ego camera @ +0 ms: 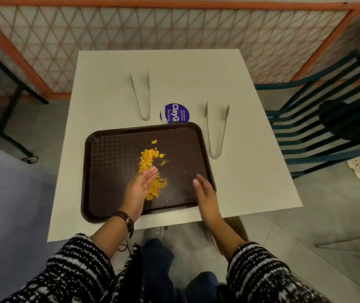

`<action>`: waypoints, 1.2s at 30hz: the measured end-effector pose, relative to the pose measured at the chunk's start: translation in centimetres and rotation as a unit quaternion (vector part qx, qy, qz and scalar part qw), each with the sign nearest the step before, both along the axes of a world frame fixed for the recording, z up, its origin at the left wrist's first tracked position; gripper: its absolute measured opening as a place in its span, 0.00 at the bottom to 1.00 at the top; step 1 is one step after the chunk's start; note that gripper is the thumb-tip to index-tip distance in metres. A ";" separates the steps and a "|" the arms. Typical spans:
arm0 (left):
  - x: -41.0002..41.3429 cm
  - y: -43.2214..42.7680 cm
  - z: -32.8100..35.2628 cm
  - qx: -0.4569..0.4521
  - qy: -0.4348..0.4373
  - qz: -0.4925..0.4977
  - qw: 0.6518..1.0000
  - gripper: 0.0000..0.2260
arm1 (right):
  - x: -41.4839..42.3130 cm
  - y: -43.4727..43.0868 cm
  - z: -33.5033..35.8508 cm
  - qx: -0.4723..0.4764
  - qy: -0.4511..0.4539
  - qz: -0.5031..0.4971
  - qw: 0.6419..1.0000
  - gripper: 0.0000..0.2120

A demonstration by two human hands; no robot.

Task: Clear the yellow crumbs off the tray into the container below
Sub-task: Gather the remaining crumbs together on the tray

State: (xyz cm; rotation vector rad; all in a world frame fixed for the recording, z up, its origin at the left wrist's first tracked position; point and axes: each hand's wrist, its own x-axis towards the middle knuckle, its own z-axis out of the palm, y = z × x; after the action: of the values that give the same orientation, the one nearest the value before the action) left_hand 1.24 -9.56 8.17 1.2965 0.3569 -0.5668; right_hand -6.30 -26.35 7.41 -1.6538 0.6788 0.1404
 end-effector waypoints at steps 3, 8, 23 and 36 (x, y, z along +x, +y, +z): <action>2.8 3.1 -1.1 0.026 -0.007 -0.008 1.000 0.17 | 2.4 2.8 -3.1 -0.170 -0.010 0.204 0.964 0.43; 5.1 6.3 -2.8 0.031 0.019 0.027 0.999 0.17 | 5.1 5.5 -6.3 -0.350 -0.007 0.372 0.860 0.61; 7.3 7.4 -4.8 0.068 0.077 0.059 0.993 0.14 | 11.0 6.6 -9.8 -0.475 -0.088 0.480 0.732 0.46; 8.1 6.8 -4.3 0.075 0.100 0.088 0.988 0.17 | 10.8 8.4 -9.1 -0.462 -0.111 0.505 0.721 0.47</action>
State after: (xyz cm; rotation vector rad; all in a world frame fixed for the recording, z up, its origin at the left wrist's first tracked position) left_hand 9.34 -2.75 3.83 1.3390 0.6852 -0.5280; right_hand 4.54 -17.94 -1.72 -2.8173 -0.5590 0.4176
